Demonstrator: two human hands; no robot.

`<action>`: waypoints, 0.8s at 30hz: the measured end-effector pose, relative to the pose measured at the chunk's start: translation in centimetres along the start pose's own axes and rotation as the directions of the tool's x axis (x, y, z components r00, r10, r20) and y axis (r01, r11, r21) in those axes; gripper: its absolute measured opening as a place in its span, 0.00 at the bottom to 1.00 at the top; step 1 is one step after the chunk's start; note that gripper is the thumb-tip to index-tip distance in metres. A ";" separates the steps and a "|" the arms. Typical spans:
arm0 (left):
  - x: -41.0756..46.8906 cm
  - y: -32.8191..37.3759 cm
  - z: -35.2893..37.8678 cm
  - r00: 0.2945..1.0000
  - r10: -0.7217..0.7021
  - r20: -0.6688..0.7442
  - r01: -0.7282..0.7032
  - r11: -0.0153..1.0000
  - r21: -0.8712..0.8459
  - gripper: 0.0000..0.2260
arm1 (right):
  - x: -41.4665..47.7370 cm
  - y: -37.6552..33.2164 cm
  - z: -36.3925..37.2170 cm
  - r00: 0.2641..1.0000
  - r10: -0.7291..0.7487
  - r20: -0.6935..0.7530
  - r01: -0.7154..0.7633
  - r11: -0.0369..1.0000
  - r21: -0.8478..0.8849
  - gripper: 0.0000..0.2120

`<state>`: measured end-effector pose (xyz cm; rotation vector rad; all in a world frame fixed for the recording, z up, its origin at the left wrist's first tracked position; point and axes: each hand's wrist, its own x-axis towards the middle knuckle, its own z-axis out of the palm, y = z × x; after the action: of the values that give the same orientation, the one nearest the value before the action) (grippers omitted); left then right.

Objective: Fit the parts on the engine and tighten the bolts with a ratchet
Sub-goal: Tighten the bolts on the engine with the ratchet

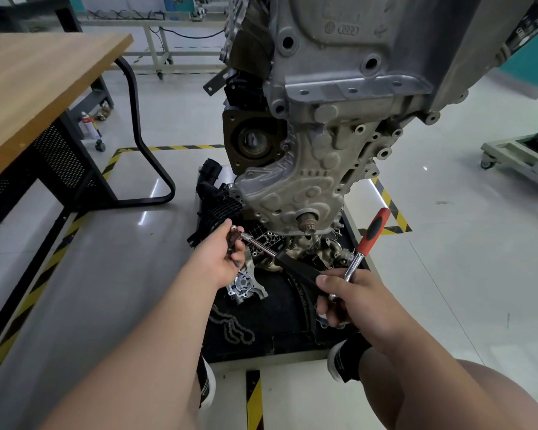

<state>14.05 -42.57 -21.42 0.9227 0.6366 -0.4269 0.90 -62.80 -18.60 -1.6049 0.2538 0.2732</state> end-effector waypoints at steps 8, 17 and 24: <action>0.9 -0.4 0.5 0.998 0.056 -0.033 -0.055 0.998 0.023 0.14 | 0.2 0.7 0.6 0.999 0.001 -0.036 -0.002 1.000 -0.020 0.04; 2.7 -0.7 1.3 0.988 0.144 -0.063 -0.142 0.989 0.033 0.13 | 0.0 1.7 3.0 0.995 0.000 -0.103 -0.006 0.998 -0.059 0.12; 3.7 -0.5 1.3 0.984 0.176 -0.016 -0.175 0.983 0.058 0.14 | 0.1 2.0 4.4 0.982 0.161 -0.094 -0.136 0.963 0.231 0.09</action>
<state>16.91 -44.20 -23.65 1.0294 0.5591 -0.2786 0.27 -58.47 -20.73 -1.3808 0.4771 0.2606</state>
